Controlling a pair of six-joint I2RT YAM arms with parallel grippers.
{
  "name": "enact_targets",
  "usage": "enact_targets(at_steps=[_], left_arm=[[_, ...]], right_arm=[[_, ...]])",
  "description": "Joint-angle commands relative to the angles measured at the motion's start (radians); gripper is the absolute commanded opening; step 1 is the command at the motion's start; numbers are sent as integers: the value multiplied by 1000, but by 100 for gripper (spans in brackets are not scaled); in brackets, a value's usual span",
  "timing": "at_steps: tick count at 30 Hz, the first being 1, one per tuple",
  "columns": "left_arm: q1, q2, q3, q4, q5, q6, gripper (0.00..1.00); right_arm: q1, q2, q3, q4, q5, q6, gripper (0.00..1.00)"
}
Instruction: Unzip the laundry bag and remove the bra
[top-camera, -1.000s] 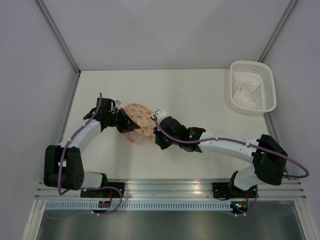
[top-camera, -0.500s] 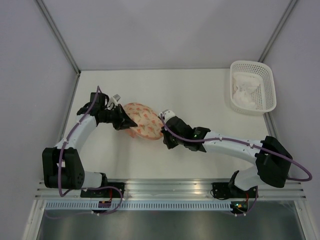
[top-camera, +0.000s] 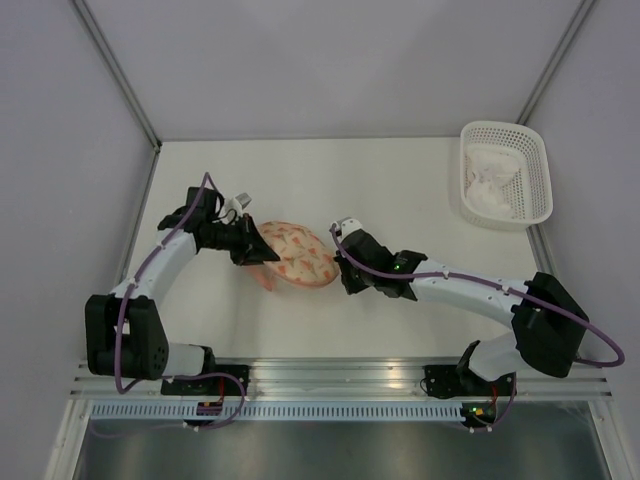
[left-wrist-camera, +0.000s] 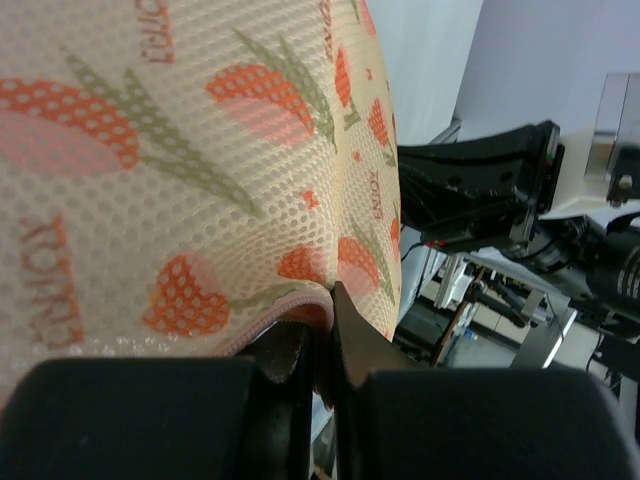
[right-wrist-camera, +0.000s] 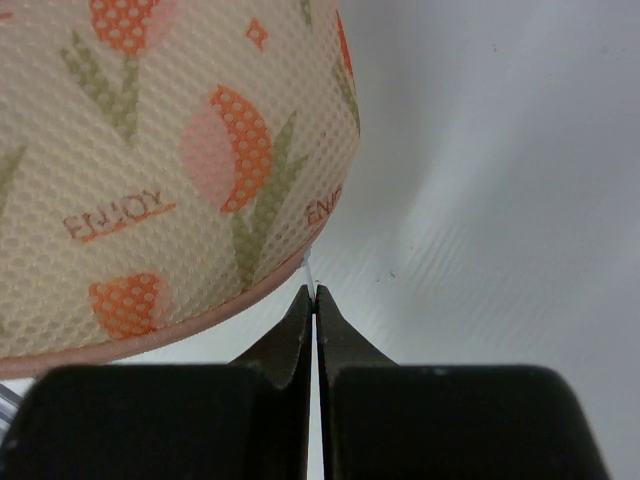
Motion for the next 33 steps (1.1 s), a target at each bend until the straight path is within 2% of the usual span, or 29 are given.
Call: enact_targets(at_steps=[1, 11, 19, 33], left_arm=[[-48, -51, -9, -18, 114, 68, 12], [-118, -101, -62, -33, 111, 96, 16], [-143, -97, -59, -37, 110, 104, 17], [-207, -59, -84, -33, 80, 124, 14]], right_arm=[[-27, -6, -11, -11, 53, -10, 1], [-62, 52, 5, 2, 80, -20, 0], [-84, 88, 22, -10, 175, -20, 1], [-102, 152, 99, 55, 202, -54, 0]])
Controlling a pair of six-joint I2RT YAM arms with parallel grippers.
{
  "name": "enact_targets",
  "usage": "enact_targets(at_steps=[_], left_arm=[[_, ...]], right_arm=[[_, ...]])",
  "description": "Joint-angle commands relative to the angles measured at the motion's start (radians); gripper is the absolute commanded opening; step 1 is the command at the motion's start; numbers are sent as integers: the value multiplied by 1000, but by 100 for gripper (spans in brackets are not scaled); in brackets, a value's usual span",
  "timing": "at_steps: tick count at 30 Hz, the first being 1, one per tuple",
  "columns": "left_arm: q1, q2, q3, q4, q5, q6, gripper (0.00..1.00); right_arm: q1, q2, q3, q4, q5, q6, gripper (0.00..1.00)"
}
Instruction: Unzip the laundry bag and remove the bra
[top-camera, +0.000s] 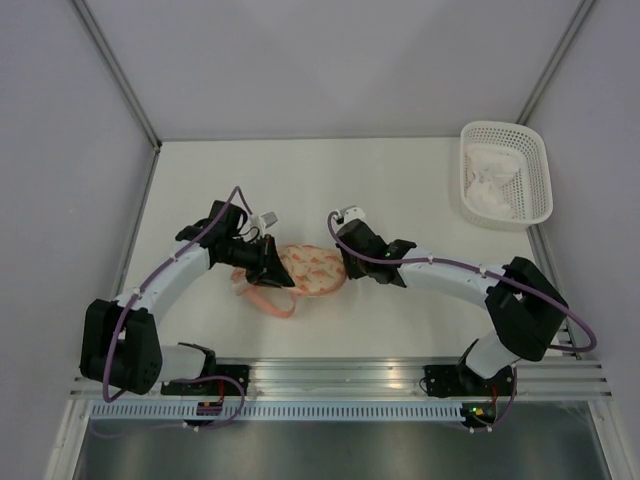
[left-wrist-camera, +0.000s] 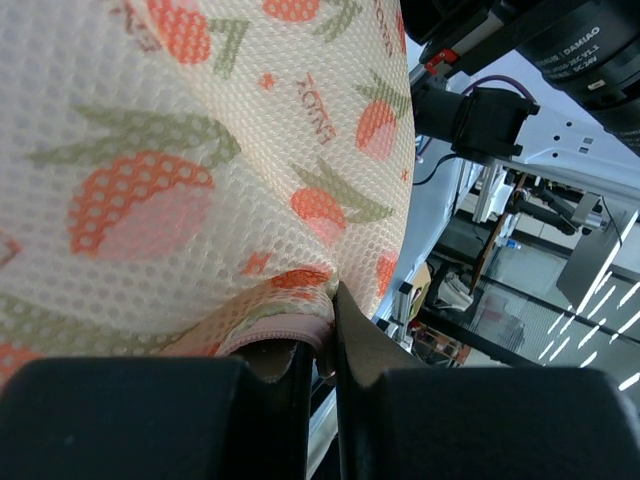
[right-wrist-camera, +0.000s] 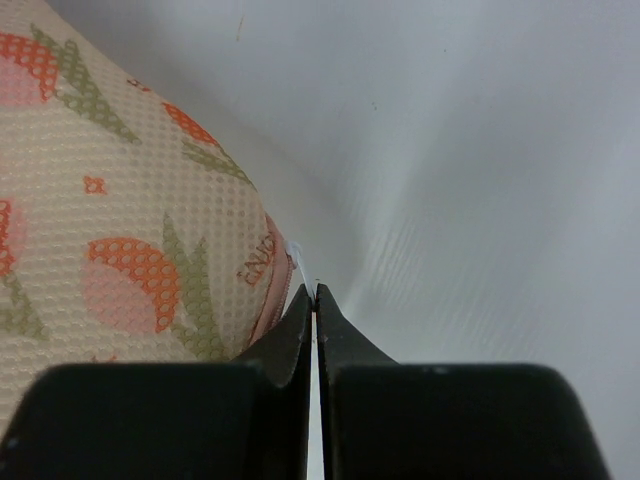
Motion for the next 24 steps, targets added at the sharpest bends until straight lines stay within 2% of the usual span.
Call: enact_targets(at_steps=[1, 6, 10, 11, 12, 14, 15, 20, 24], left_arm=[[-21, -1, 5, -25, 46, 55, 14], [-30, 1, 7, -23, 39, 55, 13], [-30, 7, 7, -9, 34, 47, 13], [-32, 12, 7, -5, 33, 44, 13], [-32, 15, 7, 0, 30, 38, 12], [-35, 27, 7, 14, 27, 29, 12], [-36, 32, 7, 23, 27, 25, 12], [-62, 73, 23, 49, 13, 24, 10], [-84, 122, 66, 54, -13, 47, 10]], right_arm=[[-21, 38, 59, 28, 68, -36, 1], [-28, 61, 61, 25, 54, -33, 0], [-28, 19, 50, -4, 92, -22, 0], [-28, 10, 51, -16, 106, -16, 7], [-29, 1, 54, -51, 144, -10, 43], [-29, -30, 64, -85, 186, 5, 82], [-29, -42, 67, -122, 206, 10, 98], [-31, -132, 80, -225, 339, 44, 98], [-31, -232, 64, -246, 344, 42, 98]])
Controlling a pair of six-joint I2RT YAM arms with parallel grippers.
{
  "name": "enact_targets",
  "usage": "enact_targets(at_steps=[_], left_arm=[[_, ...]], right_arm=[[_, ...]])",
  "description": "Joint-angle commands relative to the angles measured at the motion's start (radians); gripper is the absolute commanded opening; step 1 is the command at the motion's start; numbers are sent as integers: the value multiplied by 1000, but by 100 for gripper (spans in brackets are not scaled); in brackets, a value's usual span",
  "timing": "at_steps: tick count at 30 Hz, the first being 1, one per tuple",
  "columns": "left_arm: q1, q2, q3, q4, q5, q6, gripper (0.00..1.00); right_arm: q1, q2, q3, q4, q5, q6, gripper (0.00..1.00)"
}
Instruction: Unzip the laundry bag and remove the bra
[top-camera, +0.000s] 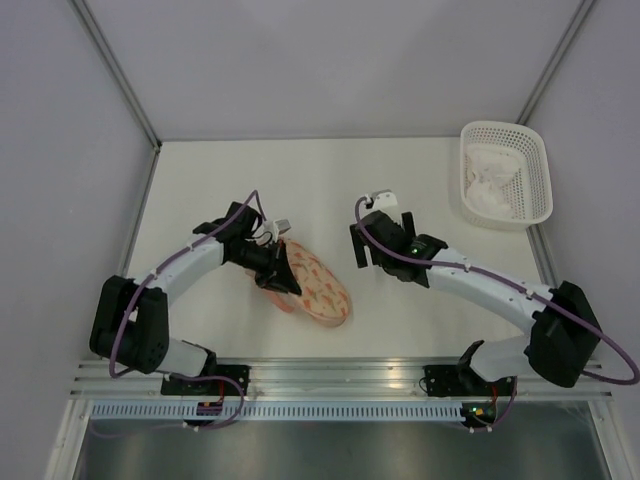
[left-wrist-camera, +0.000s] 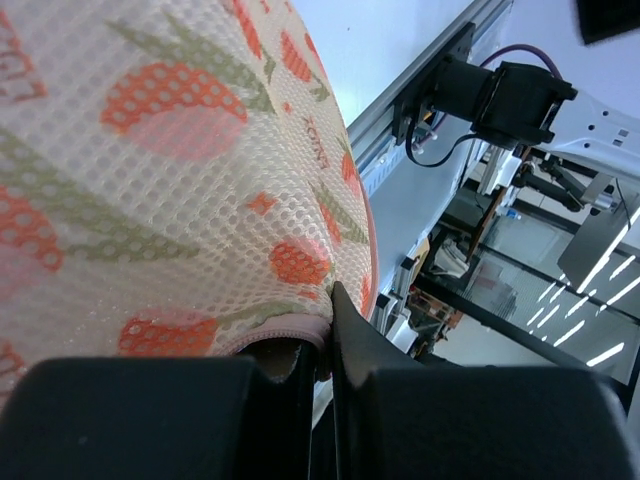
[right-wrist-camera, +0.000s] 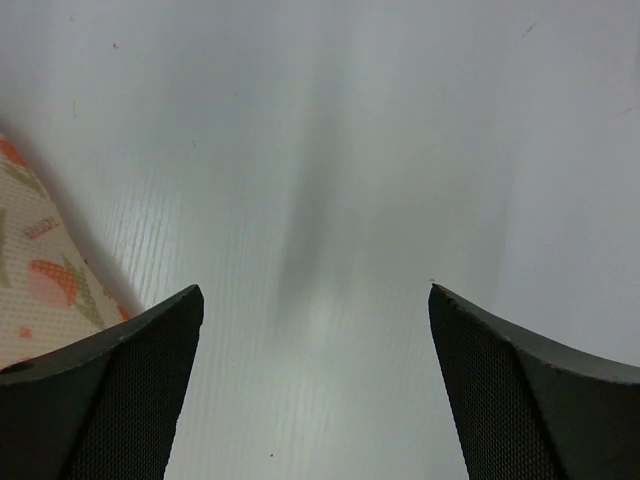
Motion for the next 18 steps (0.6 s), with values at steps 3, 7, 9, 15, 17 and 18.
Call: enact_targets(at_steps=[3, 7, 9, 15, 17, 18], left_arm=[[-35, 92, 96, 80, 0, 56, 10], [-73, 231, 171, 138, 52, 65, 17], [-79, 272, 231, 151, 38, 49, 24], [-79, 367, 333, 246, -97, -68, 66], [-79, 408, 381, 279, -120, -103, 76], [-79, 460, 403, 284, -114, -109, 77]], right_arm=[[-1, -165, 15, -51, 22, 2, 98], [-1, -242, 14, -62, -22, -8, 98], [1, -252, 12, -67, -38, -15, 98], [1, -284, -9, -53, -105, -20, 98], [-1, -294, -17, -44, -133, -26, 98], [-1, -296, -18, -38, -143, -34, 98]])
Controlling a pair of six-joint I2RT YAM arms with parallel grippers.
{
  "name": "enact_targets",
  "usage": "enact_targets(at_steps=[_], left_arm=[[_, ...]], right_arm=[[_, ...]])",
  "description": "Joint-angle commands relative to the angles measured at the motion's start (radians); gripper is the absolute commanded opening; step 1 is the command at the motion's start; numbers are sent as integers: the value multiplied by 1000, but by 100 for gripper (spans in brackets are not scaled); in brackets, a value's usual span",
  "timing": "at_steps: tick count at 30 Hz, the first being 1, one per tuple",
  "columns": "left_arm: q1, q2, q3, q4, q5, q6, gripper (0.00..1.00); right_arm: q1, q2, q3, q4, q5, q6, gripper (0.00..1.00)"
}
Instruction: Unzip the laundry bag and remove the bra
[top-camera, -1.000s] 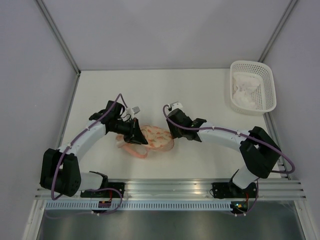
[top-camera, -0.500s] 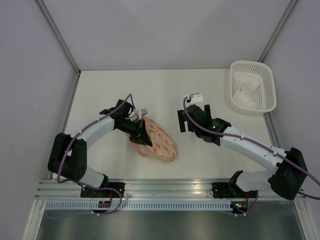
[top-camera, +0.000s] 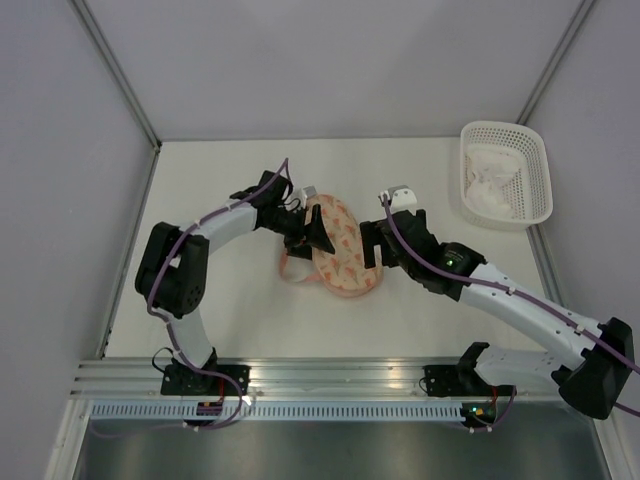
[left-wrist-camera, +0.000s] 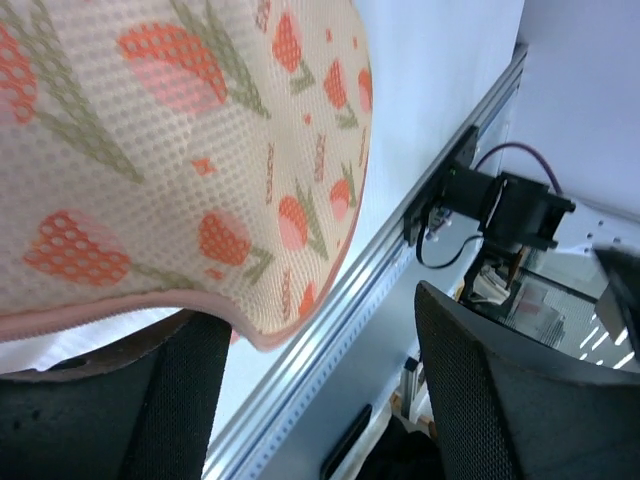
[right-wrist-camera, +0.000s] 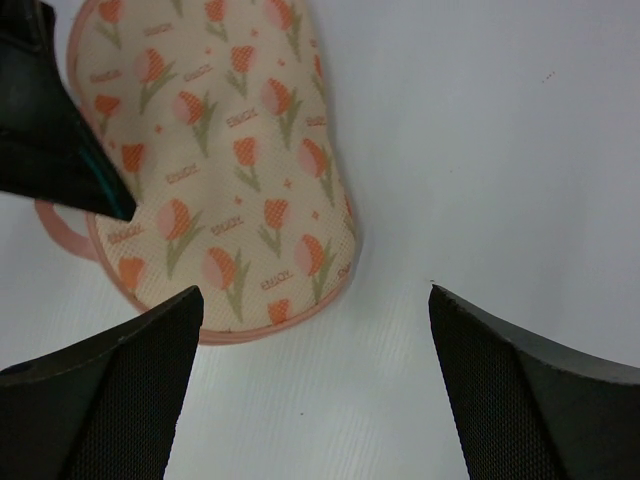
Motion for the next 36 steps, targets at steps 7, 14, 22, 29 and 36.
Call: enact_targets(at_steps=[7, 14, 22, 29, 36], left_arm=[[11, 119, 156, 93, -141, -144, 84], [49, -78, 29, 34, -247, -207, 86], [98, -426, -167, 15, -583, -328, 86], [123, -705, -302, 12, -671, -420, 86], [123, -902, -445, 30, -662, -477, 87]], right_arm=[[-1, -11, -27, 50, -144, -52, 98], [-1, 3, -46, 94, -159, -56, 98], [-1, 150, -16, 186, -240, -69, 98], [5, 366, 112, 265, -320, -73, 88], [44, 563, 298, 257, -293, -90, 83]])
